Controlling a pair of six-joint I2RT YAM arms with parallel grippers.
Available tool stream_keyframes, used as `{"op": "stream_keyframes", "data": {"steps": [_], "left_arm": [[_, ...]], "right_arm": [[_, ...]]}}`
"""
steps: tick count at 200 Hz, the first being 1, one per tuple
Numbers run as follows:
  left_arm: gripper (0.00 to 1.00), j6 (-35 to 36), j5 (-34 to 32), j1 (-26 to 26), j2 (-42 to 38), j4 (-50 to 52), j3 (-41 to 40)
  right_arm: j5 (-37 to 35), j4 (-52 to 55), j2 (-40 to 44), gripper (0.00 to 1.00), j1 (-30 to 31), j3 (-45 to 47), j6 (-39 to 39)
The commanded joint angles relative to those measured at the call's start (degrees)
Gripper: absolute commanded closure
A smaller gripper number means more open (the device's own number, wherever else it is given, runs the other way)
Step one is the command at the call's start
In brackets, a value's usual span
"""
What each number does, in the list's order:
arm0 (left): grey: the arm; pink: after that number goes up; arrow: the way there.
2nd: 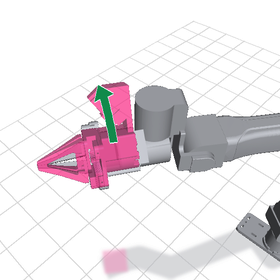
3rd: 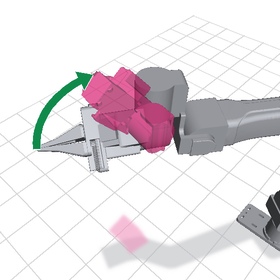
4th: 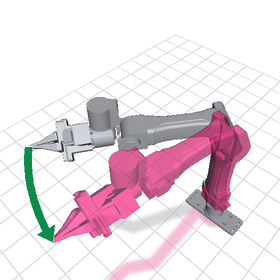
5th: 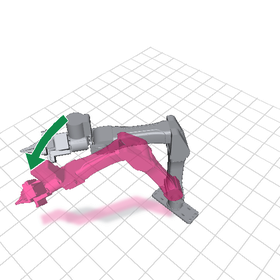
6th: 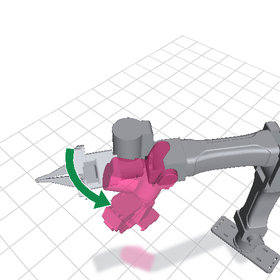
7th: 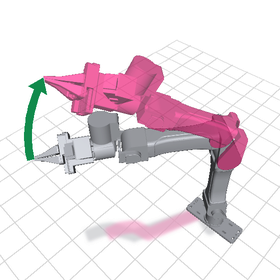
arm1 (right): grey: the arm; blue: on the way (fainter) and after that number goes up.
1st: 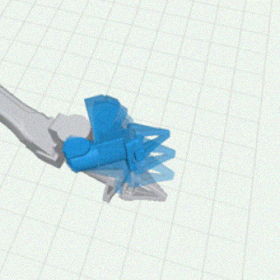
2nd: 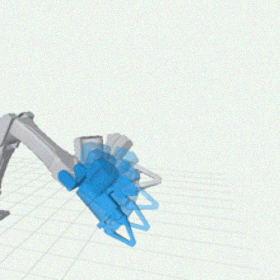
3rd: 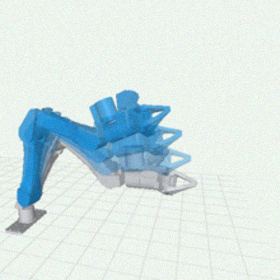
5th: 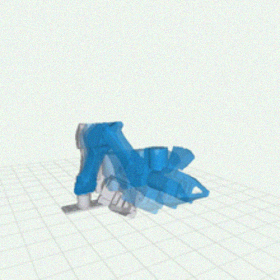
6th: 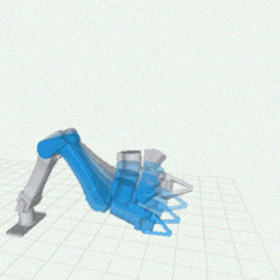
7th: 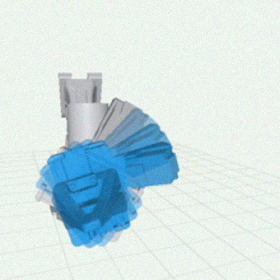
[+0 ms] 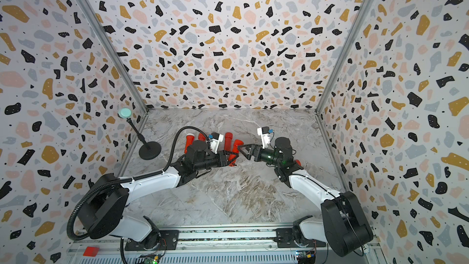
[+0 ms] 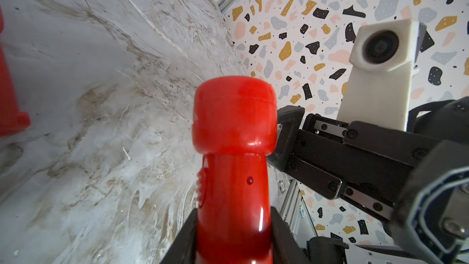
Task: Close the plug at the bottom of the flashlight
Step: Adjust the flashlight.
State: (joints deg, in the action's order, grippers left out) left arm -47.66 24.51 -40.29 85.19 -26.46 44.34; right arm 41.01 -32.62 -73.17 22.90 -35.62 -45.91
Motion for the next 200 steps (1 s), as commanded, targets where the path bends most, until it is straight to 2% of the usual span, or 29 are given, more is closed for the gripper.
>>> {"op": "stream_keyframes", "data": {"steps": [1,95,151,200], "left_arm": [[1.0,2.3,0.4,-0.5,-1.6,-3.2,0.2],[1.0,5.9,-0.1,-4.1,-3.4,-4.0,-0.8],[1.0,7.6,-0.8,-4.7,-2.3,-1.6,0.5],[0.98,8.5,-0.7,-5.0,-0.7,0.7,1.8]], "right_arm": [[0.6,-1.6,-0.5,0.1,0.1,-0.5,0.4],[0.9,-3.0,-2.8,0.21,1.3,-2.5,-1.1],[-0.8,-0.5,-1.5,0.45,3.1,-3.1,1.4],[-2.3,0.4,-0.3,0.58,3.6,-2.9,1.8]]}}
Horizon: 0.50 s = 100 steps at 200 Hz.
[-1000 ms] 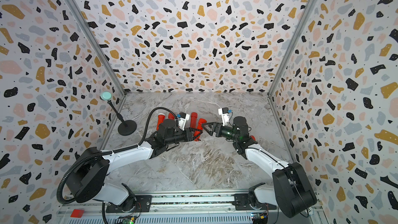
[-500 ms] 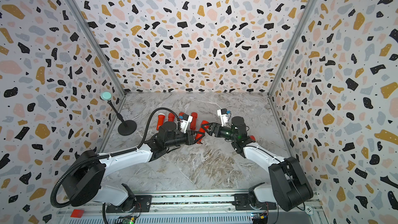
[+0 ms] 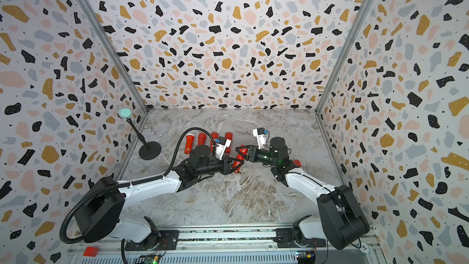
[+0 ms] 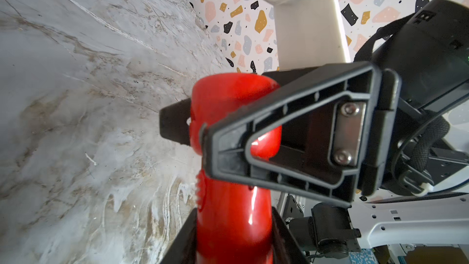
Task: Close the plug at the bottom of the flashlight
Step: Adjust the flashlight.
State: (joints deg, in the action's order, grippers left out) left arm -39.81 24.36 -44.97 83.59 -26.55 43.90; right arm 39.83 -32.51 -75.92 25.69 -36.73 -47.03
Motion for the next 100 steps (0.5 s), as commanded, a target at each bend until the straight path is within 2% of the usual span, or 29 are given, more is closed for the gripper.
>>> {"op": "stream_keyframes", "data": {"steps": [1,28,63,78,100], "left_arm": [[0.98,0.7,-0.5,-0.3,0.9,0.8,2.3],[0.97,0.9,-0.6,-0.4,1.4,1.4,2.7],[0.87,1.1,-0.2,-0.4,2.4,2.1,3.4],[0.79,1.2,0.2,-0.5,2.9,2.6,3.8],[0.79,1.8,0.3,-0.5,3.3,4.1,4.6]], "right_arm": [[-1.2,0.4,2.5,0.58,0.8,-1.8,2.9],[-1.6,0.8,2.5,0.61,1.5,-2.0,3.2],[-2.9,2.0,3.2,0.64,2.6,-2.4,3.8],[-3.2,2.0,3.4,0.65,2.8,-2.3,3.8],[-3.5,2.3,3.8,0.66,2.8,-2.2,3.9]]}}
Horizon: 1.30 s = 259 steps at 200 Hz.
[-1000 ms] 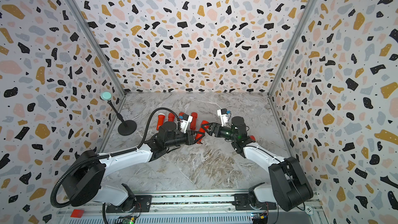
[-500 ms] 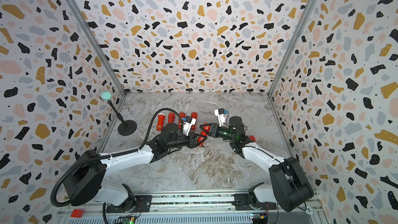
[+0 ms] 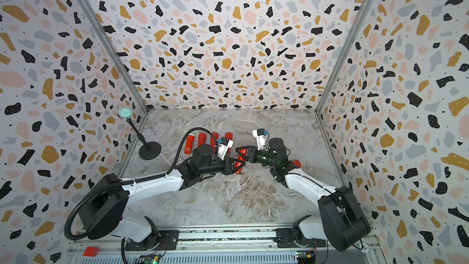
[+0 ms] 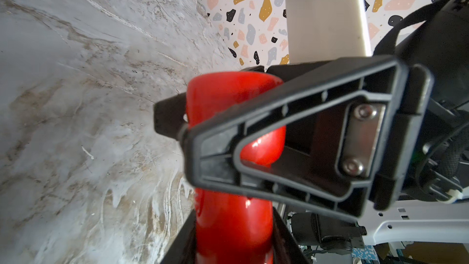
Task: Close the plug at the bottom of the flashlight
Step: Adjust the flashlight.
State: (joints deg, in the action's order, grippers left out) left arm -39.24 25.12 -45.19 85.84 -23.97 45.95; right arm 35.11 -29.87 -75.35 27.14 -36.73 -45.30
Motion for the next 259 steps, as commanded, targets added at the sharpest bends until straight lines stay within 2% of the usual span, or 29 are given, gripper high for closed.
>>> {"op": "stream_keyframes", "data": {"steps": [1,14,65,107,133,167,179,198,215,232,259], "left_arm": [[0.78,1.3,-0.4,-0.3,1.1,1.6,2.5],[0.78,1.6,-0.4,-0.3,1.3,2.3,2.9],[0.66,3.1,-1.1,-0.3,2.6,6.1,4.7],[0.63,3.7,-1.4,-0.4,3.3,7.7,5.7],[0.7,4.3,-1.6,-0.4,3.4,8.5,5.8],[0.99,4.5,-2.0,-0.4,3.5,8.7,5.8],[1.0,4.4,-2.0,-0.4,3.7,8.9,5.9],[1.0,4.1,-2.4,-0.4,3.7,9.2,6.1],[1.0,2.8,-2.7,-0.4,3.5,8.6,6.0],[1.0,1.3,-3.9,-0.4,3.1,8.5,6.2],[1.0,-2.3,-4.5,0.4,2.5,7.1,6.1]], "right_arm": [[1.2,-0.4,3.2,0.66,1.4,-2.2,2.1],[1.2,-0.3,3.3,0.66,1.4,-2.2,2.3],[-0.5,3.1,4.3,0.66,1.7,-3.3,4.5],[-1.1,4.5,3.9,0.66,2.6,-4.0,5.4],[-1.5,4.6,3.9,0.66,2.7,-4.2,5.5],[-1.5,5.1,4.3,0.63,2.7,-4.5,5.3],[-1.8,5.2,4.5,0.61,2.7,-4.6,5.3],[-2.4,6.3,5.1,0.52,2.7,-4.8,5.3],[-3.0,7.4,5.9,0.32,2.3,-5.0,4.9],[-3.9,8.4,7.1,0.17,0.9,-5.0,3.8],[-4.7,9.3,10.2,0.07,-3.8,-4.1,1.5]]}}
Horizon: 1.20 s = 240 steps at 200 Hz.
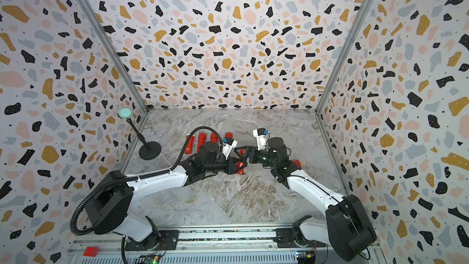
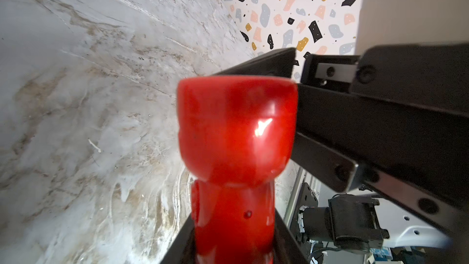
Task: Close the plug at the bottom of the flashlight
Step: Adjust the flashlight, then close the plug of the flashlight.
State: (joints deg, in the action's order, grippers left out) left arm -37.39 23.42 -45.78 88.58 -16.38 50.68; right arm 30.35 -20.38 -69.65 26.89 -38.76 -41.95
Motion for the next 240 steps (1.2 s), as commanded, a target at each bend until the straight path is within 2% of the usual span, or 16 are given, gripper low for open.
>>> {"op": "stream_keyframes", "data": {"steps": [1,24,53,65,83,112,128,149,174,240], "left_arm": [[1.0,-4.3,-3.0,1.1,-0.3,-0.4,1.4],[1.0,-12.8,-4.6,4.5,-1.0,-2.6,0.0],[1.0,-32.4,-3.5,9.8,-2.4,-17.8,-6.3],[1.0,-39.4,-3.6,10.5,-2.4,-25.5,-8.6],[1.0,-48.7,-3.5,10.6,-0.4,-40.1,-11.1],[1.0,-60.4,-5.6,10.6,4.5,-57.9,-13.3],[1.0,-63.2,-6.9,10.5,6.4,-63.3,-13.8],[1.0,-64.6,-9.1,10.1,7.5,-67.1,-15.5],[1.0,-65.2,-11.2,9.5,8.1,-70.3,-17.5],[1.0,-66.9,-13.9,7.3,11.5,-76.0,-18.1]], "right_arm": [[0.1,-0.2,4.6,0.07,-3.7,-2.1,-1.9],[1.1,-3.4,9.1,0.03,-9.0,1.3,-6.3],[1.8,-16.7,14.4,0.01,-10.2,10.5,-15.2],[0.9,-24.4,15.7,0.01,-9.7,15.5,-21.6],[-3.6,-34.6,16.7,0.01,-5.9,21.4,-28.1],[-15.5,-39.9,17.3,0.02,4.6,24.9,-31.1],[-21.5,-40.8,15.9,0.02,9.8,25.3,-34.5],[-24.9,-45.6,12.0,0.06,13.4,26.1,-39.5],[-27.4,-48.8,7.0,0.15,14.4,26.6,-45.9],[-27.4,-57.5,-6.3,0.29,15.4,21.4,-48.1]]}}
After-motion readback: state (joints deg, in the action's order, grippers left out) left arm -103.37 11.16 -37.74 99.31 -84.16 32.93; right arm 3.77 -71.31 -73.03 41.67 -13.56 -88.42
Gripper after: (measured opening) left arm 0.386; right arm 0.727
